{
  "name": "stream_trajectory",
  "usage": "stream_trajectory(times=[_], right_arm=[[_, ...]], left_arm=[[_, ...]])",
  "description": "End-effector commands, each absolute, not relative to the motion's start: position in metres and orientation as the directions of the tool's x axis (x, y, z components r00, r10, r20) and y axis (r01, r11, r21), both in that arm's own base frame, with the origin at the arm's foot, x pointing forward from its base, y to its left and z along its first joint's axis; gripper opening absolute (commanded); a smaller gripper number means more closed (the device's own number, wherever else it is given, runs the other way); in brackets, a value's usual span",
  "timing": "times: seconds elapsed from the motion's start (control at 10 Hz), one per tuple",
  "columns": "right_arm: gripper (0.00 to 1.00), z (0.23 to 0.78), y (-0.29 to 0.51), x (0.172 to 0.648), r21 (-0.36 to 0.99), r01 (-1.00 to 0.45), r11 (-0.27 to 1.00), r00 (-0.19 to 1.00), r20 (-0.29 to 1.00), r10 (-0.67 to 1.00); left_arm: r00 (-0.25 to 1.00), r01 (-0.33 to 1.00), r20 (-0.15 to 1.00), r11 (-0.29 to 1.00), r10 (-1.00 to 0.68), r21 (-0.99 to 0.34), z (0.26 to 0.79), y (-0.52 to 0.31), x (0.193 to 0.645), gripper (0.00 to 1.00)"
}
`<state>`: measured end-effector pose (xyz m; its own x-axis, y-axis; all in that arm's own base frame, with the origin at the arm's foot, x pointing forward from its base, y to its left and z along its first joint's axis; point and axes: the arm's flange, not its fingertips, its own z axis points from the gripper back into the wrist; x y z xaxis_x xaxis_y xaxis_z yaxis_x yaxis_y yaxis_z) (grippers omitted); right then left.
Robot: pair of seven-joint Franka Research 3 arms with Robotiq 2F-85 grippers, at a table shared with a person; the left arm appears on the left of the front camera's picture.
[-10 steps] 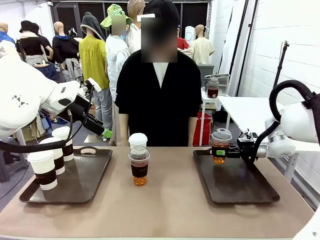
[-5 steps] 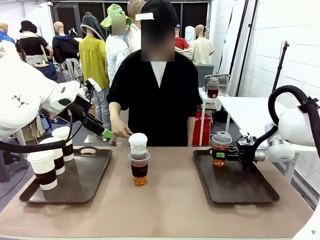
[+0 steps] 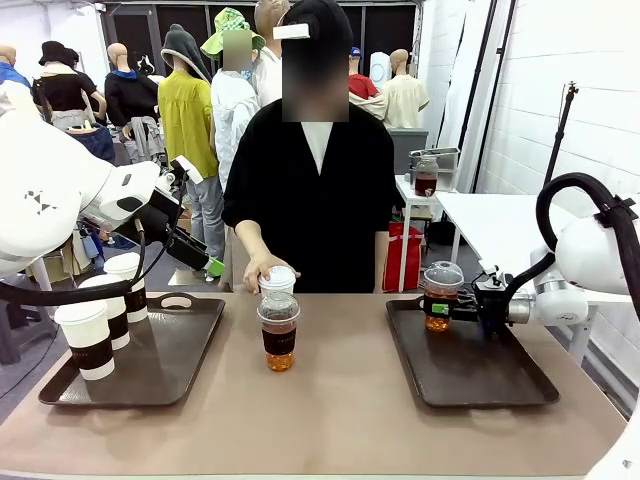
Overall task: Distribute the coffee onto the tray.
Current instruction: Pick up one iced Americano and place it on the right Handle tray.
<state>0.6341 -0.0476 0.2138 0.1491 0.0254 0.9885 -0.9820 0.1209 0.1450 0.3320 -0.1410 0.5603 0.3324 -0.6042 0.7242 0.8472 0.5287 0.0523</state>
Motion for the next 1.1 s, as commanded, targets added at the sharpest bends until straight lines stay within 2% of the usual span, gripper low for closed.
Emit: stream_trajectory(times=[0.0, 0.5, 1.0], right_arm=[[1.00, 0.214, -0.048, 0.632, 0.180, -0.974, 0.141, 0.185, 0.982, 0.026], [1.00, 0.223, -0.054, 0.619, 0.189, -0.967, 0.171, 0.193, 0.981, 0.008], [1.00, 0.234, -0.084, 0.585, 0.207, -0.950, 0.236, 0.213, 0.977, 0.000]], left_arm=[[0.334, 0.849, 0.727, 0.527, -0.600, 0.044, 0.559, -0.140, 0.332, 1.00], [0.334, 0.849, 0.727, 0.527, -0.600, 0.044, 0.559, -0.140, 0.332, 1.00], [0.334, 0.849, 0.727, 0.527, -0.600, 0.044, 0.559, -0.140, 0.332, 1.00]])
